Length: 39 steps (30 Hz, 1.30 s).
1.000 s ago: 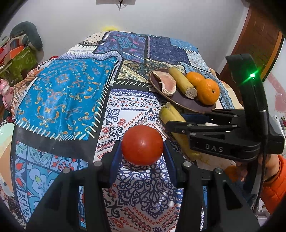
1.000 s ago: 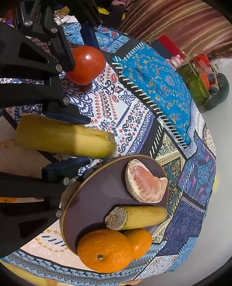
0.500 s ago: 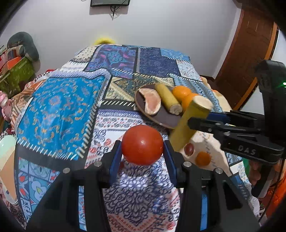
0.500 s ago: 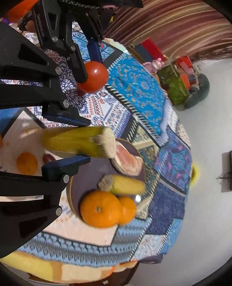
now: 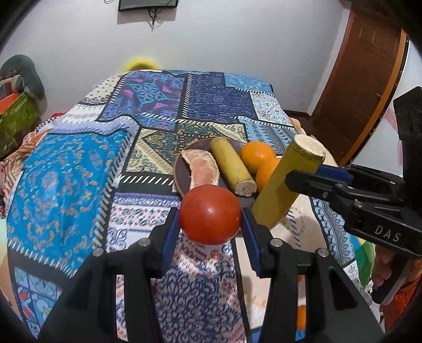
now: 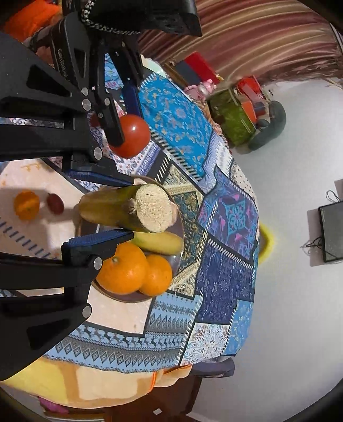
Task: Organize fruits
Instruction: 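Carry the tomato and yellow cylinder toward the dark plate with both tools, then open both tools to release tomato and cylinder on the plate, lift away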
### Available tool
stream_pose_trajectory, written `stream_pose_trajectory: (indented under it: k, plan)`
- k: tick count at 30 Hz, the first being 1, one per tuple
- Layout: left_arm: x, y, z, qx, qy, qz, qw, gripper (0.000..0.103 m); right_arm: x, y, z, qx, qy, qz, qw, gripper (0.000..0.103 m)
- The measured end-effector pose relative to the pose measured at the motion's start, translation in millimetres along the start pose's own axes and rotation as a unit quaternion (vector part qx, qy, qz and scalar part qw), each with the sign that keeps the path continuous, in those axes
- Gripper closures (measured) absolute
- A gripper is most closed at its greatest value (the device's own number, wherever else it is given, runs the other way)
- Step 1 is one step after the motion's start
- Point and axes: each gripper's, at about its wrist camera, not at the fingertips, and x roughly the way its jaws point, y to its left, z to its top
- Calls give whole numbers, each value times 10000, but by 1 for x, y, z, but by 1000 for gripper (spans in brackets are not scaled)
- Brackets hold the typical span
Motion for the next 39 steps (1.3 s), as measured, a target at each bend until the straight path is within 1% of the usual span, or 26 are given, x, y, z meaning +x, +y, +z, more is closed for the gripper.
stream_pose_trajectory:
  k: [8, 12, 17, 24, 27, 33, 39]
  plan:
    - [38, -8, 17, 19, 179, -89, 9998, 57, 20, -14, 4, -26, 161, -31, 9999, 73]
    - [49, -8, 19, 93, 241, -10, 9997, 57, 27, -20, 7, 48, 147, 46, 9999, 73]
    - [57, -4, 21, 33, 290, -54, 9996, 57, 32, -21, 12, 38, 108, 67, 9999, 72]
    - [57, -7, 23, 94, 243, -26, 9997, 56, 35, -22, 18, 20, 25, -43, 10000, 71]
    - [53, -9, 23, 104, 188, -51, 9998, 51, 33, -23, 20, 6, -28, -137, 9999, 71]
    - [45, -11, 24, 128, 129, -19, 9998, 51, 25, -27, 21, 16, -80, -218, 9997, 71]
    - [23, -11, 23, 138, 1, 105, 9999, 51, 12, -27, 14, 5, -85, -327, 9994, 70]
